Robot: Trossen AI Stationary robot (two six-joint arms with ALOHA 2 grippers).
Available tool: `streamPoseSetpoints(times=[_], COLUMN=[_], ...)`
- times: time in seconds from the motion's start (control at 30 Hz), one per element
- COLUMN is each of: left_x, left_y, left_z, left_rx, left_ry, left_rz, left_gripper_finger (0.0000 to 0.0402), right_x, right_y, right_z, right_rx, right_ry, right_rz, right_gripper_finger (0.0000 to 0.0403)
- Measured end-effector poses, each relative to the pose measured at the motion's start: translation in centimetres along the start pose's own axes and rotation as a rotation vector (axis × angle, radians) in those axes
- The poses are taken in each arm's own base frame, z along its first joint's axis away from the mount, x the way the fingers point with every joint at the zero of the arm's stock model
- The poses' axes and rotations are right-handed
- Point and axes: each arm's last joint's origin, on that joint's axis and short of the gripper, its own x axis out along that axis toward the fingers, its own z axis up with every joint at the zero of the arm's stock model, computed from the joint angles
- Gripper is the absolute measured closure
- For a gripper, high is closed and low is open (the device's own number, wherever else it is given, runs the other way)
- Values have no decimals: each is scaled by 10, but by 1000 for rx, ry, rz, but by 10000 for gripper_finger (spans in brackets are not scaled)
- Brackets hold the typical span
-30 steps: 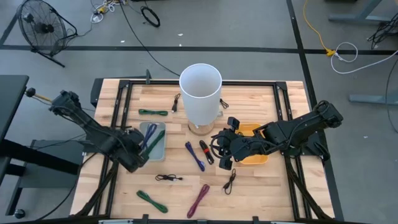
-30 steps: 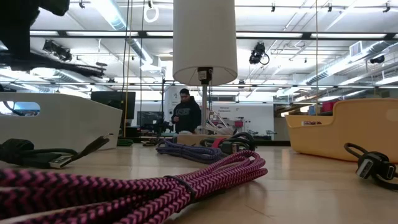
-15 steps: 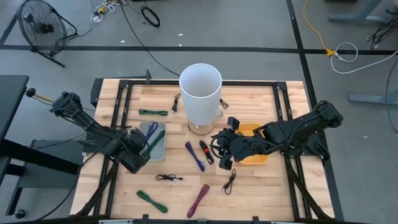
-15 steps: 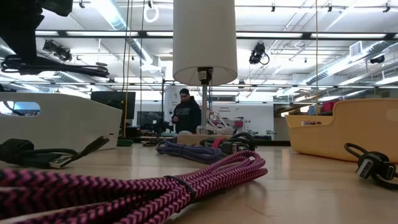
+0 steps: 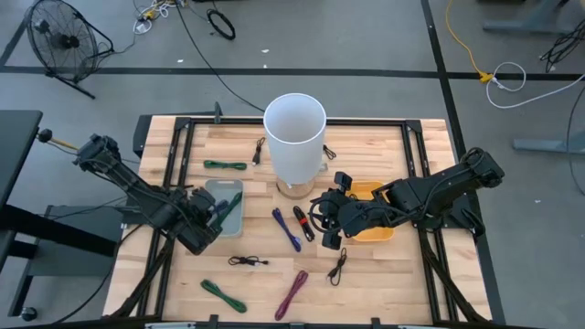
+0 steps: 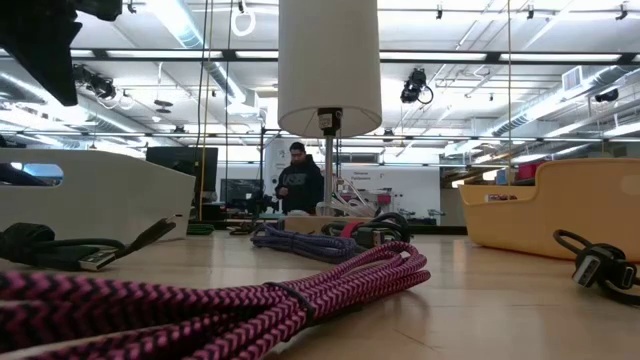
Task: Pick & Place USB Port
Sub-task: Put the top green patterned USB charger into the gray bin
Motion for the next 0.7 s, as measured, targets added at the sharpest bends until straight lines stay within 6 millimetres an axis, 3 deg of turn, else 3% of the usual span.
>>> streamPoseSetpoints(times=[0.2,0.33,0.47,0.7], left_x=[0,3,10,38], left_y=[2,13,29,56], left_z=[0,9,28,76], left_rx=[14,12,-60,11], left_ry=[3,-83,-75,35], left_rz=[16,131,270,369], left_gripper_finger=[354,353,353,353], right_x=[0,0,0,0], right_y=[0,0,0,0], right_z=[0,0,0,0], right_rx=[0,0,0,1], right_ry=[0,0,0,-2], right_rz=[0,0,0,1], right_gripper_finger=[256,256,256,256])
